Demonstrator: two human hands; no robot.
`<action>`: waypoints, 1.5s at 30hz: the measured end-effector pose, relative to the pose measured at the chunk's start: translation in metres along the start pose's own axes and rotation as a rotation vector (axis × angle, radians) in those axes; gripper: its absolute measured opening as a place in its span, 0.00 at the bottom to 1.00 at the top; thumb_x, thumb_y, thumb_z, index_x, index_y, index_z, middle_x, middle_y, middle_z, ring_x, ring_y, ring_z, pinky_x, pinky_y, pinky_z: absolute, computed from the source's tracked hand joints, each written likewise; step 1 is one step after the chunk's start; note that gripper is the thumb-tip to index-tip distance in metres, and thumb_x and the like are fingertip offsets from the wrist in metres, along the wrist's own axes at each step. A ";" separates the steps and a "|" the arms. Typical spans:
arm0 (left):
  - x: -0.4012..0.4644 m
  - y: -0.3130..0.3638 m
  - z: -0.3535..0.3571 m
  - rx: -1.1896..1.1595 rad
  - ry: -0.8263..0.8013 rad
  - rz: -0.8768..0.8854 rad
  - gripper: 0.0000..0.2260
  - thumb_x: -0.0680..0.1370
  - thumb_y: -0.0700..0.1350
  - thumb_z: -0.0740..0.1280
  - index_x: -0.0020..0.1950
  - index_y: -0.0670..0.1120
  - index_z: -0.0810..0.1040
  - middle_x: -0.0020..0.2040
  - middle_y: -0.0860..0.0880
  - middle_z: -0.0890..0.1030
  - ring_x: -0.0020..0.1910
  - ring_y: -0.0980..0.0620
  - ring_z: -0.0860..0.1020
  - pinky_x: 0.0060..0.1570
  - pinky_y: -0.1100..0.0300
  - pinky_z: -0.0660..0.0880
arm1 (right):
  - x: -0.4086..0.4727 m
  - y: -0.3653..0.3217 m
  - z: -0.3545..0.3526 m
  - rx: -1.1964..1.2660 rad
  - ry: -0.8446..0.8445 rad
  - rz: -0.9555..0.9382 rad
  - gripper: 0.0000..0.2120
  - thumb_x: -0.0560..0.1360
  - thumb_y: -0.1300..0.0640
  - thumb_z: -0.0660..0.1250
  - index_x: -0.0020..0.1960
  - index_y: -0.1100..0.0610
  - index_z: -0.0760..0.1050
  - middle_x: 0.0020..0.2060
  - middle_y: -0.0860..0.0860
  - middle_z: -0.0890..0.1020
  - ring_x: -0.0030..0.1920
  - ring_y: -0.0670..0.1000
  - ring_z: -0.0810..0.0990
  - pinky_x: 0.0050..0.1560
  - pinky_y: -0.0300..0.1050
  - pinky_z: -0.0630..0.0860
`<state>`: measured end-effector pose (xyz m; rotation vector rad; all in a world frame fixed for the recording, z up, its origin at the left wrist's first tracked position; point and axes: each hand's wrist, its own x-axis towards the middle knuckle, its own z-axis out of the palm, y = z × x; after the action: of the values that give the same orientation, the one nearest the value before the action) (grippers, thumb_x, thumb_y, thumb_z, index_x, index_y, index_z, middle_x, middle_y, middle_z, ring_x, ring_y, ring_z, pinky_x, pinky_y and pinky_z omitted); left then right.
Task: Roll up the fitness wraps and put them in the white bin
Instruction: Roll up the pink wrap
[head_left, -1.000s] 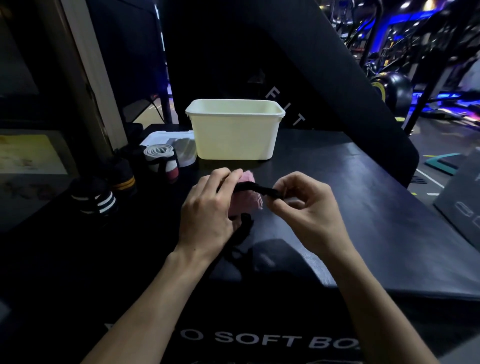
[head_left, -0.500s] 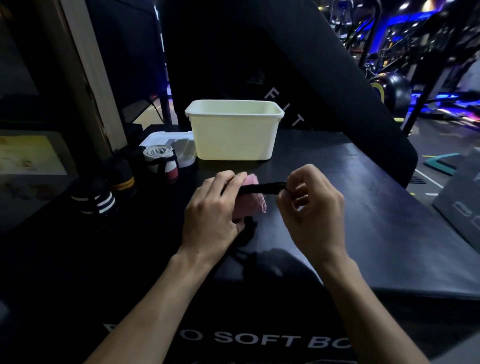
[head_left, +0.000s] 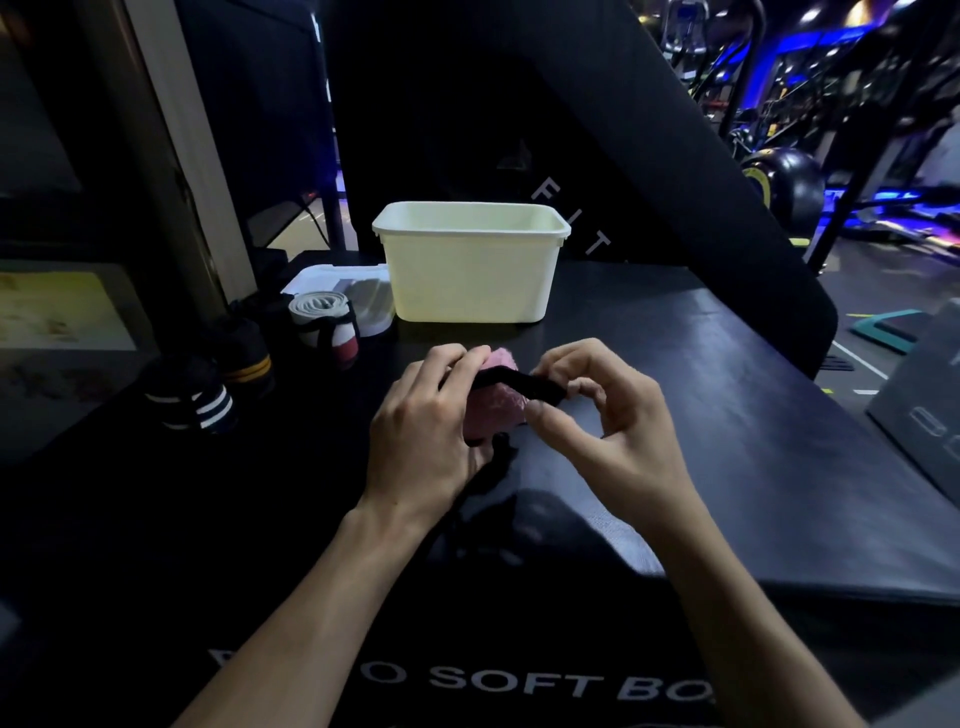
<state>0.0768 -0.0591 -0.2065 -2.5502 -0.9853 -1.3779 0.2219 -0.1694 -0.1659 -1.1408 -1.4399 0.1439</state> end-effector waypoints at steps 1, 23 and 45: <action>0.000 0.001 0.001 -0.006 0.001 -0.006 0.36 0.62 0.45 0.81 0.70 0.48 0.76 0.61 0.50 0.78 0.54 0.45 0.79 0.53 0.50 0.80 | 0.000 -0.001 0.001 0.036 0.004 0.015 0.06 0.72 0.63 0.74 0.45 0.61 0.76 0.43 0.53 0.80 0.47 0.54 0.81 0.50 0.44 0.75; 0.002 0.009 0.001 -0.513 -0.006 -0.281 0.34 0.59 0.49 0.81 0.65 0.51 0.81 0.56 0.56 0.80 0.54 0.61 0.80 0.56 0.75 0.71 | -0.004 0.019 0.022 0.756 0.216 0.829 0.18 0.77 0.71 0.63 0.33 0.55 0.68 0.33 0.52 0.78 0.33 0.48 0.78 0.29 0.38 0.77; -0.001 0.013 -0.004 -1.285 -0.239 -0.501 0.29 0.63 0.30 0.80 0.64 0.37 0.78 0.56 0.40 0.85 0.54 0.48 0.83 0.45 0.54 0.83 | -0.006 0.019 0.006 0.595 0.036 0.573 0.14 0.79 0.62 0.61 0.51 0.52 0.84 0.50 0.58 0.86 0.51 0.59 0.81 0.46 0.55 0.79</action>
<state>0.0812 -0.0717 -0.2024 -3.5213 -0.9761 -2.5042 0.2255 -0.1604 -0.1841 -1.0093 -0.9034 0.8868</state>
